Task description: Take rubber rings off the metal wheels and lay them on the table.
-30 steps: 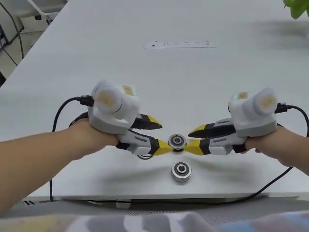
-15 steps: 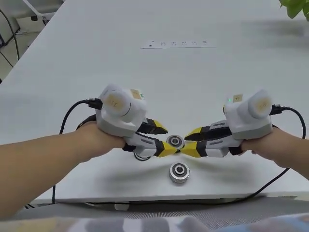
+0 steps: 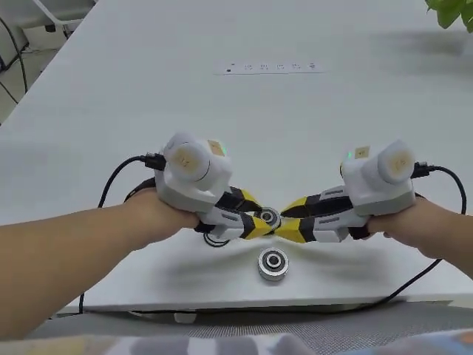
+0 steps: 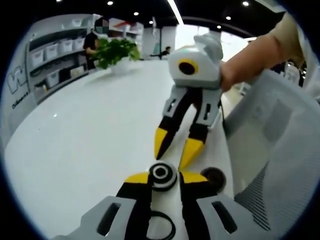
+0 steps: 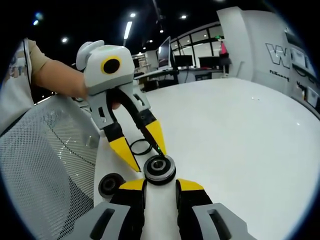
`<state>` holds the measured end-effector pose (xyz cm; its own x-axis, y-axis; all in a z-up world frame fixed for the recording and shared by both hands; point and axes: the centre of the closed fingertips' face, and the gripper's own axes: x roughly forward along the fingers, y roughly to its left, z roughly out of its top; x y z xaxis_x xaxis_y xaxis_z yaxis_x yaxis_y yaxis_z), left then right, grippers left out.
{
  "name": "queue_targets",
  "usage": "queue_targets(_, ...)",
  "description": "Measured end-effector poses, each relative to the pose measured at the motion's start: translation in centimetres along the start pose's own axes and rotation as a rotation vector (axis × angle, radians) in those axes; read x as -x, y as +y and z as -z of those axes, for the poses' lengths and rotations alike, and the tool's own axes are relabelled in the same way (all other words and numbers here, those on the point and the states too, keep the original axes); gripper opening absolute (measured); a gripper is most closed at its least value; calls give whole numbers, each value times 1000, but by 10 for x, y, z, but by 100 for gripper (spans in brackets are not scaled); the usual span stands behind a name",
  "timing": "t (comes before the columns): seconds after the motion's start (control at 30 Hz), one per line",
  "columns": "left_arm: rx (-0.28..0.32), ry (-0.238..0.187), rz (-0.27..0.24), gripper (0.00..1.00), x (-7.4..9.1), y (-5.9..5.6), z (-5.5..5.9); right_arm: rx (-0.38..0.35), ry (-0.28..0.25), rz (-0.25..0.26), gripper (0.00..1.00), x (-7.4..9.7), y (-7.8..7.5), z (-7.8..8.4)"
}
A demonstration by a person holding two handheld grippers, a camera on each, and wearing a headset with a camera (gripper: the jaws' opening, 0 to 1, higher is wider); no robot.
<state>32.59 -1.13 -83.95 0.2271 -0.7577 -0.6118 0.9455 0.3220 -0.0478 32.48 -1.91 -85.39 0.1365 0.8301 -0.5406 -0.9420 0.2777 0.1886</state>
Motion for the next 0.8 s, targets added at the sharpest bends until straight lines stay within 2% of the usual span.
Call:
queue_targets(0.53, -27, 5, -42, 16, -2, 4, -1, 12, -3, -1, 20, -3, -1, -2)
queue_targets(0.67, -51, 9, -60, 14, -2, 5, -2, 25, 4, -3, 21, -4, 0, -2)
queue_targets(0.8, -44, 8, -64, 14, -2, 5, 0, 30, 2, -2, 22, -5, 1, -3)
